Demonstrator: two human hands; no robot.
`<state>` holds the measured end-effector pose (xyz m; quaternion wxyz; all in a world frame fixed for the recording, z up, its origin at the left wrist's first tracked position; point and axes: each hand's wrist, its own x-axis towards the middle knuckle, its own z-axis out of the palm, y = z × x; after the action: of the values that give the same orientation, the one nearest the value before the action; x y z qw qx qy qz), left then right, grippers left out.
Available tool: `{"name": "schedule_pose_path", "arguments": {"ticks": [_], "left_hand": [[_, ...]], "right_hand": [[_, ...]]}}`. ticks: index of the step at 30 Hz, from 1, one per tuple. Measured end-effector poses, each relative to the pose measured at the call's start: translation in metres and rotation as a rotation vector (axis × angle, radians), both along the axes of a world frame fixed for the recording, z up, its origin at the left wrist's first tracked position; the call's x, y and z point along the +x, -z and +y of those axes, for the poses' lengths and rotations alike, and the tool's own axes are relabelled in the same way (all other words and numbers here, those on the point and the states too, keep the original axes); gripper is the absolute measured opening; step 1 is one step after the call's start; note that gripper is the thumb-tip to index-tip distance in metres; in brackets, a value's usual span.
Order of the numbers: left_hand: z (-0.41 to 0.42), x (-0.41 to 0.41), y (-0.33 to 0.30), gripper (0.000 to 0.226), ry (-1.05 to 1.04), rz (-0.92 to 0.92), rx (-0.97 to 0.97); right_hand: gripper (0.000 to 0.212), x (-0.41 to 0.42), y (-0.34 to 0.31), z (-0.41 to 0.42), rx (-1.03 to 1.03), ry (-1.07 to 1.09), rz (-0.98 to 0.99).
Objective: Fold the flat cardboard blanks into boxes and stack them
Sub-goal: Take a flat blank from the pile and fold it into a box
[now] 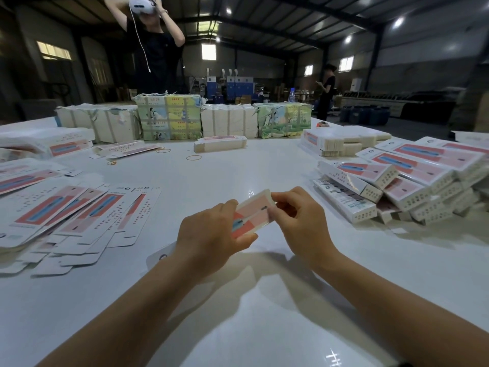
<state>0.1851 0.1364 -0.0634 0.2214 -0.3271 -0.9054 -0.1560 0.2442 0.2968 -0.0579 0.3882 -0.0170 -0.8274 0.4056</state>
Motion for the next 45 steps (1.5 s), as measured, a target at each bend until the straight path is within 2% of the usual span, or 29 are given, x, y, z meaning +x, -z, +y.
{"name": "schedule_pose_path", "arguments": {"ticks": [5, 14, 18, 22, 26, 29, 31, 33, 35, 37, 41, 44, 45], "left_hand": [[0.004, 0.001, 0.002, 0.063, 0.022, -0.027, -0.015], [0.002, -0.004, 0.007, 0.068, 0.025, 0.052, -0.038], [-0.002, -0.008, 0.001, 0.081, 0.057, 0.035, -0.008], [-0.004, -0.011, -0.005, 0.083, 0.069, 0.023, -0.05], [-0.003, -0.012, -0.003, 0.083, 0.031, -0.105, -0.059], [-0.009, -0.017, -0.003, 0.071, -0.012, -0.163, -0.096], [-0.013, -0.021, -0.005, 0.064, -0.027, -0.083, -0.133], [-0.017, -0.023, -0.008, 0.06, -0.014, -0.013, -0.147], [-0.022, -0.026, -0.01, 0.065, 0.043, -0.046, -0.125], [-0.031, -0.03, -0.007, 0.07, 0.068, -0.113, -0.129], [-0.029, -0.039, 0.0, 0.079, 0.066, -0.174, -0.166], [-0.025, -0.065, 0.013, 0.084, 0.14, 0.133, -0.062], [-0.024, -0.078, 0.019, 0.084, 0.155, 0.164, 0.015]], "right_hand": [[0.017, -0.003, 0.001, 0.004, -0.076, -0.016, -0.059], [0.016, -0.002, 0.005, 0.003, 0.094, -0.009, -0.016], [0.025, -0.005, 0.002, 0.004, -0.08, -0.11, -0.104], [0.031, -0.003, 0.001, 0.0, -0.353, -0.359, -0.215], [0.03, -0.006, 0.003, 0.005, -0.359, -0.321, -0.156], [0.033, -0.01, 0.007, 0.012, -0.392, -0.288, -0.215], [0.041, -0.011, 0.01, 0.014, -0.276, -0.233, -0.241], [0.059, -0.01, 0.011, 0.017, 0.085, -0.161, -0.183], [0.076, -0.008, 0.01, 0.018, 0.424, -0.207, -0.139], [0.077, -0.007, 0.01, 0.016, 0.61, -0.205, -0.11], [0.062, -0.003, 0.006, 0.023, 0.714, -0.153, -0.056], [0.056, -0.005, -0.002, 0.037, 0.799, -0.092, -0.069], [0.054, -0.007, -0.009, 0.047, 0.791, -0.042, -0.061]]}}
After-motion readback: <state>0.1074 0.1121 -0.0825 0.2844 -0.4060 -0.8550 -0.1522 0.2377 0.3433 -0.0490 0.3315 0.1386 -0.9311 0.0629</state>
